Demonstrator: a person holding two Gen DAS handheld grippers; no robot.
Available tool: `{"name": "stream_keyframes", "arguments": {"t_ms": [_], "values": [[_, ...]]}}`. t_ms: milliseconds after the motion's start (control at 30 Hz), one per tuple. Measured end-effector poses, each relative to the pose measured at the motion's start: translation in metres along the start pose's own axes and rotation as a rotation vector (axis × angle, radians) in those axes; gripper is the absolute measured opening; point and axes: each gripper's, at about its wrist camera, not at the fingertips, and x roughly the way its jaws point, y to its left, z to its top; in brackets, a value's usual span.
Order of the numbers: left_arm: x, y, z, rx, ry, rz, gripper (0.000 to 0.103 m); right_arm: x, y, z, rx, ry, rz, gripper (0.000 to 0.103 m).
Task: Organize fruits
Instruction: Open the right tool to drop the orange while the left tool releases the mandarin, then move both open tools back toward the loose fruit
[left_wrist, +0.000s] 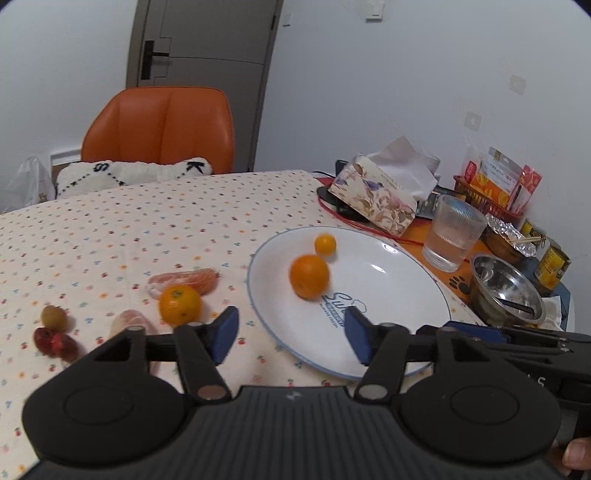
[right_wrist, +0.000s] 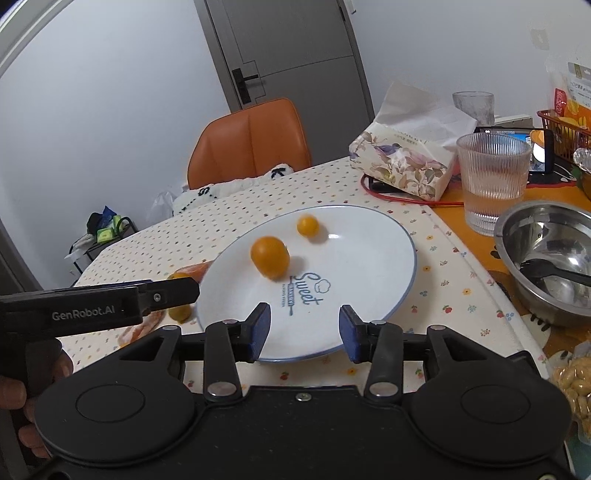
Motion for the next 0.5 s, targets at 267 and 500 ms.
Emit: {"name": "stream_keyframes", "arguments": {"t_ms": [267,500], "values": [[-0.026,0.018,-0.006,-0.026,-0.023,0.046,0.079,-0.009,0.016,-0.003,-0.019,-0.003,0.017,0.052],[-0.047,0.039,-0.015,-0.054,-0.031,0.094,0.081,-0.012,0.033,-0.006,-0.042,-0.003,0.040,0.057]]}}
